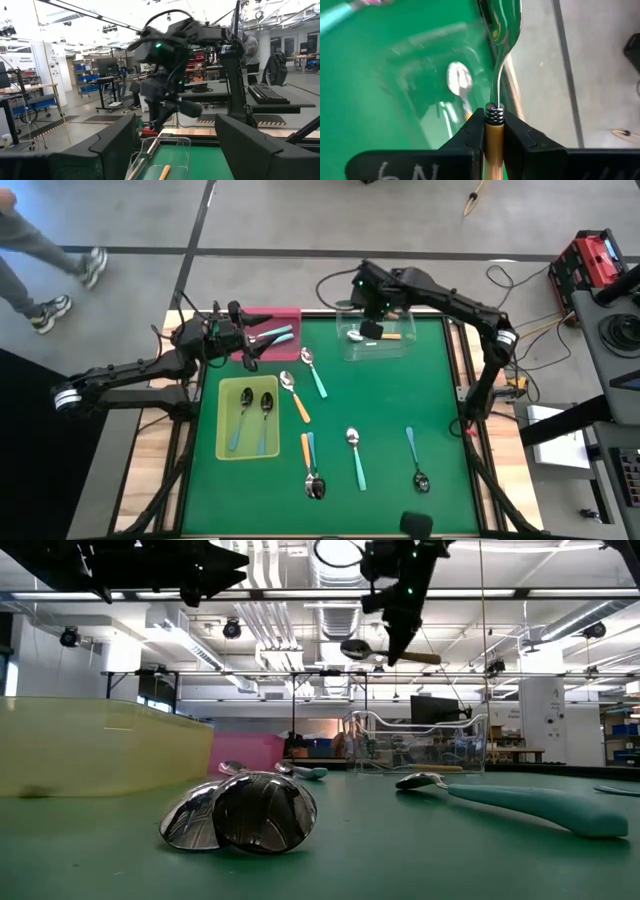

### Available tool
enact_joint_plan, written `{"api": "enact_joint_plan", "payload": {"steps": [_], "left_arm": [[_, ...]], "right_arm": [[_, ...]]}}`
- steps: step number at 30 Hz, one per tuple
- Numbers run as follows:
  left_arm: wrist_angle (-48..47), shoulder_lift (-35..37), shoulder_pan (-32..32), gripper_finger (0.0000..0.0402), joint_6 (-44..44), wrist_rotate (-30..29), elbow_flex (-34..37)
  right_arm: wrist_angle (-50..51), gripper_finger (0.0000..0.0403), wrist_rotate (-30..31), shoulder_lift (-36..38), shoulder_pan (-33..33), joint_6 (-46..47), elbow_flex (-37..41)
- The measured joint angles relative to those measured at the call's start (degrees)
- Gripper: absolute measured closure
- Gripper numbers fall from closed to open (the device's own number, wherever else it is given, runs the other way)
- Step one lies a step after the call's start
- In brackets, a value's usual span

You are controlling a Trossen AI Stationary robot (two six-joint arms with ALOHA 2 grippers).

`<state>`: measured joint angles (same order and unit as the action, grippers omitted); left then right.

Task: Sort silverware by color (type)
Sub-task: Put the yellow spoon into the transparent bin

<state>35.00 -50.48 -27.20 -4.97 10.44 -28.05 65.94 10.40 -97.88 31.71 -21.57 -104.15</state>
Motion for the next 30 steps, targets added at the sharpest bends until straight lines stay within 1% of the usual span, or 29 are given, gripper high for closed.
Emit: {"api": "enact_joint_plan", "payload": {"steps": [6,11,19,30], "left_arm": [[0.0,0.0,-0.1,0.0147,-0.9,-0.8,0.0],[0.0,0.0,-0.8,0.0147,-1.5,-1.0,0.0],[-0.1,0.4,-3.3,0.0147,-1.9,-1.0,0.0],[-1.5,0.4,-5.3,0.0147,-1.9,-1.1,0.1]], "right_arm": [[1.3,0.0376,-0.4,-2.1,6.4,-6.4,0.4],[4.8,0.0376,-0.8,-5.1,8.6,-11.0,0.4],[5.4,0.0376,-1.2,-11.0,9.2,-13.6,0.4],[5.4,0.0376,-1.4,-17.1,9.3,-13.9,0.4]]}}
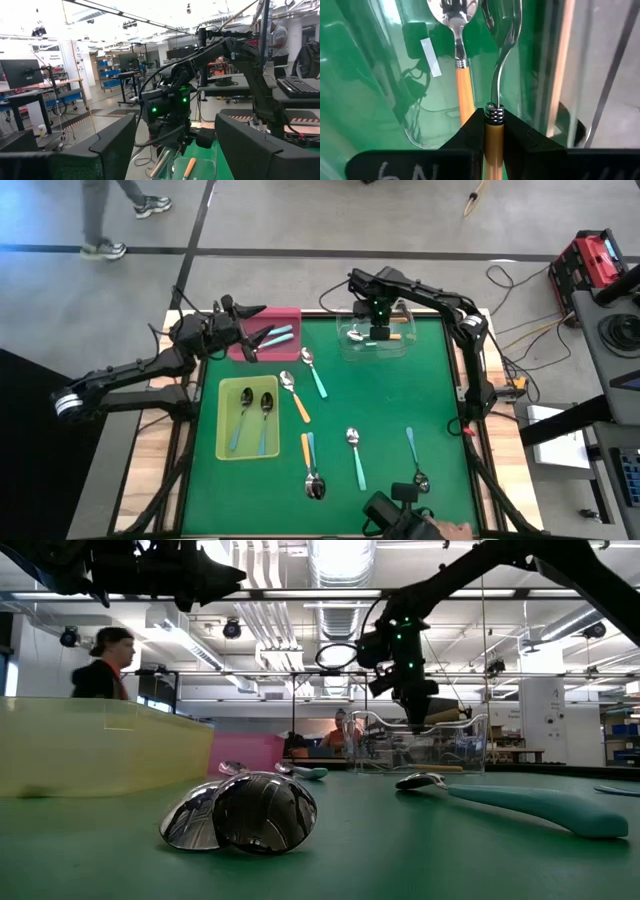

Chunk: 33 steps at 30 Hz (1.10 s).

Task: Sort silverware by color (type)
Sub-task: Put the yellow spoon into the transparent bin

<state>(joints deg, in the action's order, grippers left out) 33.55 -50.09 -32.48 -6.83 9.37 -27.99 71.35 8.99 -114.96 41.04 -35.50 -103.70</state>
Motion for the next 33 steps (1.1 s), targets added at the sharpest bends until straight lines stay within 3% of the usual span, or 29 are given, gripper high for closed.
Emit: {"api": "enact_joint_plan", "payload": {"steps": [20,33], "left_arm": [[-1.6,0.1,-0.4,0.0147,-0.2,0.0,0.0],[-1.6,0.2,-0.4,0.0147,-0.2,0.0,0.0]], "right_arm": [[-3.5,0.0376,-4.9,-0.6,0.0,1.0,0.0],[-6.4,0.0376,-5.0,-0.6,-0.1,1.3,3.0]]}}
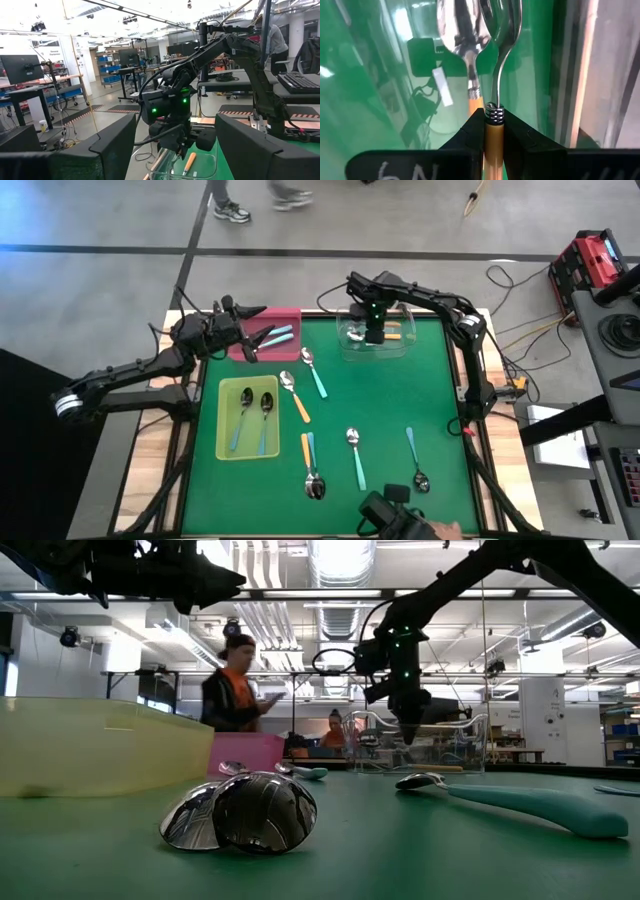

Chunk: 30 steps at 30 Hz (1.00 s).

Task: Sort silverware by color (type)
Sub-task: Put the yellow spoon into the transparent bin

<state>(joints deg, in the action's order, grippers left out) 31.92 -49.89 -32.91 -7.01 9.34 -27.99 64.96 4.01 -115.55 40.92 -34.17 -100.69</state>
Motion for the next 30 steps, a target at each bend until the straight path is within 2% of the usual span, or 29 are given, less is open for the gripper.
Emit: {"api": "enact_joint_plan", "payload": {"steps": [7,30], "left_arm": [[0.0,0.0,0.0,0.0147,0.0,0.0,0.0],[-0.1,0.0,0.0,0.0147,0.0,0.0,0.0]], "right_arm": [[-3.3,0.0376,0.0,0.0,0.0,0.1,0.4],[-4.0,0.0376,0.0,0.0,0.0,-0.4,1.1]]}}
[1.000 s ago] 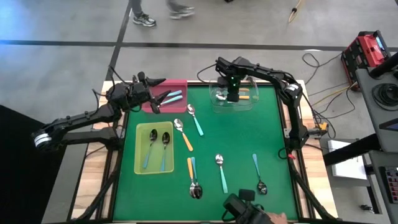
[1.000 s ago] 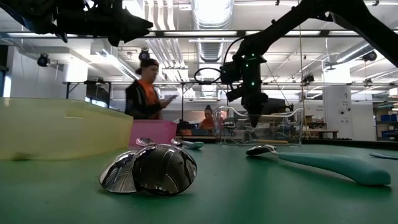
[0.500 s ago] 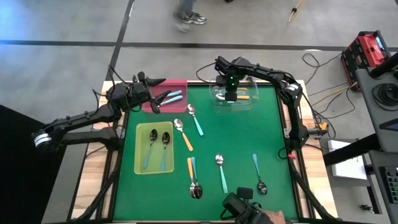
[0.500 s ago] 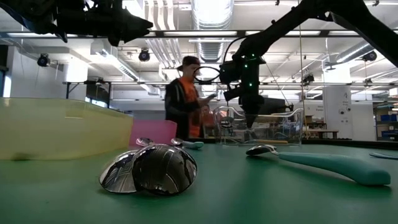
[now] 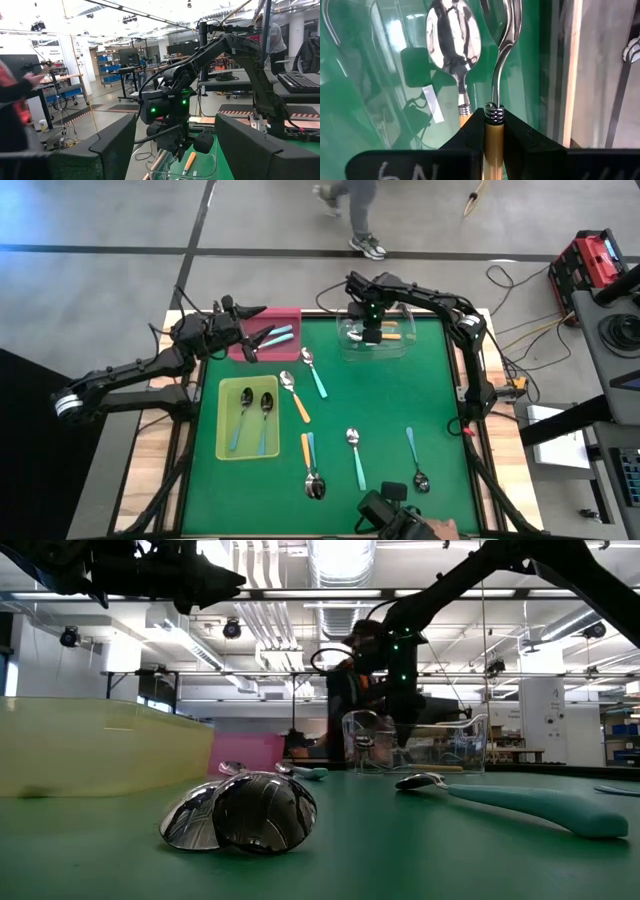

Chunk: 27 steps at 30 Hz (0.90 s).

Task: Sort silverware by color (type)
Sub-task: Put the yellow spoon into the transparent bin

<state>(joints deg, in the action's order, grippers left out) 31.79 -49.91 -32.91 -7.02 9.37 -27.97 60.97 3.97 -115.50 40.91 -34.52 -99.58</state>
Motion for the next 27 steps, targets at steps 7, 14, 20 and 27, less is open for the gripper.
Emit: {"api": "enact_joint_plan", "payload": {"steps": [7,14,20,27], "left_arm": [[-0.2,0.0,0.0,0.0147,0.0,0.0,0.0],[-0.2,0.0,0.0,0.0147,0.0,0.0,0.0],[-0.2,0.0,0.0,0.0147,0.0,0.0,0.0],[-0.2,0.0,0.0,0.0147,0.0,0.0,0.0]], "right_arm": [[-0.4,0.0376,0.0,0.0,0.0,0.0,2.4],[-1.7,0.0376,0.0,0.0,0.0,-0.1,4.3],[-2.2,0.0376,0.0,0.0,0.0,-1.1,4.3],[-3.5,0.0341,0.1,0.0,0.0,-1.1,4.3]]}}
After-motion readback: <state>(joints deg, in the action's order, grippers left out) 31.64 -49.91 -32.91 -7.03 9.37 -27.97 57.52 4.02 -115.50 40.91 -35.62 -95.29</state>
